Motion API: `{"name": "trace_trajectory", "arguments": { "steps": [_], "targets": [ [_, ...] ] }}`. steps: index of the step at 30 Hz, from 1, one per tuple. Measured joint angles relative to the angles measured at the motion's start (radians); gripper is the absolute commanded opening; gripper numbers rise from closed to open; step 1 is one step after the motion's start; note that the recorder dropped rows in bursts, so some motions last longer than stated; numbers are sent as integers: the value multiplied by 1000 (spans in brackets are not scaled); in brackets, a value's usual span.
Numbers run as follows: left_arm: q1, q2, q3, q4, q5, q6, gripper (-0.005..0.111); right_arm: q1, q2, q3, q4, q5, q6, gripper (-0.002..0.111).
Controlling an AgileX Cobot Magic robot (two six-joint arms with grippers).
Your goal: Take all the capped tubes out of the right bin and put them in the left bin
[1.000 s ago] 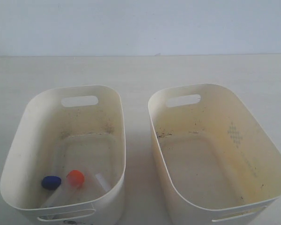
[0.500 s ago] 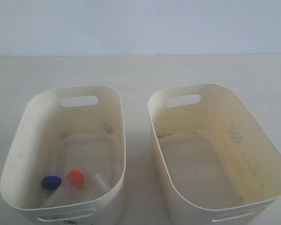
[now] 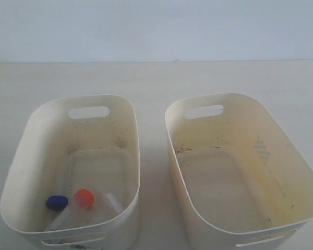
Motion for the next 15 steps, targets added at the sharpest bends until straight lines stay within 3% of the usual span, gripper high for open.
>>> {"name": "trace_trajectory", "arguments": {
  "steps": [8,15],
  "targets": [
    [0,0,0,0,0,0,4,0,-31,84,0,3,0,1],
    [0,0,0,0,0,0,4,0,-113,86,-15,176,11,1]
  ]
}}
